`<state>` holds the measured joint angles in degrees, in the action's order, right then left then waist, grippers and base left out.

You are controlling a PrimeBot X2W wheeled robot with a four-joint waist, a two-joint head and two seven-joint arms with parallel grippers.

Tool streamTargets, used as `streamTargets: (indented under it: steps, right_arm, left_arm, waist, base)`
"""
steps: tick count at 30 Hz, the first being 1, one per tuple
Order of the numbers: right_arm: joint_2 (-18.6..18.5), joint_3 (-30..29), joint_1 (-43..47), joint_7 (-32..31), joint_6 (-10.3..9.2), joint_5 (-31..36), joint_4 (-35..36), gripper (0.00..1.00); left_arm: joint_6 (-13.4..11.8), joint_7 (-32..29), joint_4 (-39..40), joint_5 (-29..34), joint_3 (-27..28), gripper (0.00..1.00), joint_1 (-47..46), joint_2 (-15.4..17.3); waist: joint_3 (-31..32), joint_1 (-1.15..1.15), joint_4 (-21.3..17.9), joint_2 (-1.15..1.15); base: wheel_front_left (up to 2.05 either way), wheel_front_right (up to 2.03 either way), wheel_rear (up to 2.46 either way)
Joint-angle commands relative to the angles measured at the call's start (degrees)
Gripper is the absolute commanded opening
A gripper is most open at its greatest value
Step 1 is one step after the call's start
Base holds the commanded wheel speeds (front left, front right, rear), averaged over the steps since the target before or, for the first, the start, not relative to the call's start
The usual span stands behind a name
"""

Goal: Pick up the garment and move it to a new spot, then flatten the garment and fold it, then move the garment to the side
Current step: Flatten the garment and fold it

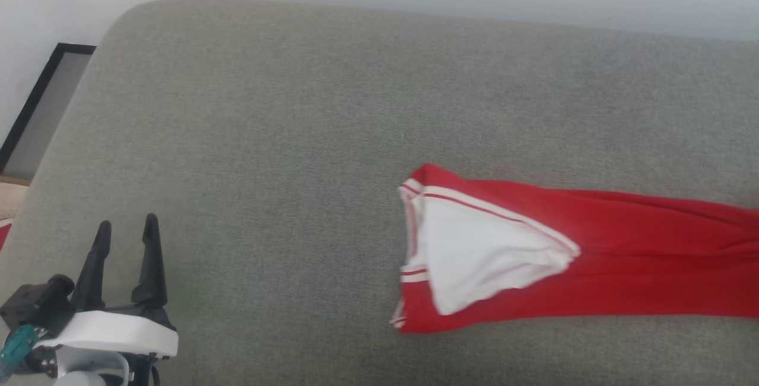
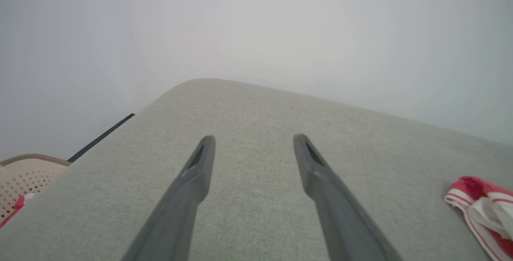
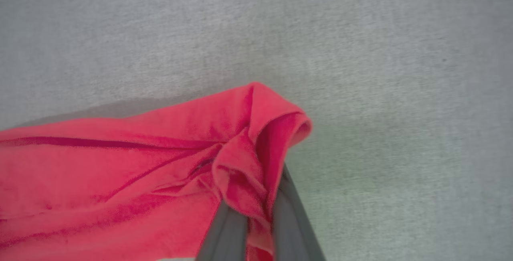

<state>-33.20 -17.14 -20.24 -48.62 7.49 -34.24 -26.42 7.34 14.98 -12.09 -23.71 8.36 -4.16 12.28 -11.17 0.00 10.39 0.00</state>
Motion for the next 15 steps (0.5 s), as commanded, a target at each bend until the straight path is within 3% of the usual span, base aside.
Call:
streamTargets:
  steps: [1, 8, 15]
  right_arm:
    - [-0.54, -0.36, -0.43, 0.49, 0.01, 0.4, -0.35, 0.0]
    - [-1.78, 0.05, -2.1, 0.31, 0.01, 1.24, -2.29, 0.0]
    - [0.53, 5.88, 0.29, -4.71, 0.01, -4.55, 8.24, 0.0]
  left_arm:
    - [0.13, 0.24, 0.32, 0.09, -0.13, 1.0, -0.82, 0.09]
    - [0.14, 0.24, 0.73, -0.08, -0.77, 1.0, -1.03, 0.05]
    - [0.14, 0.25, 1.5, -0.43, -0.29, 1.0, -0.27, 0.0]
  waist:
    - [-0.12, 0.0, -0.19, 0.0]
    - [-0.03, 0.0, -1.27, 0.0]
    - [0.73, 0.0, -2.07, 0.0]
  base:
    - [0.0, 0.0, 0.0]
    - [0.0, 0.0, 0.0]
    - [0.0, 0.0, 0.0]
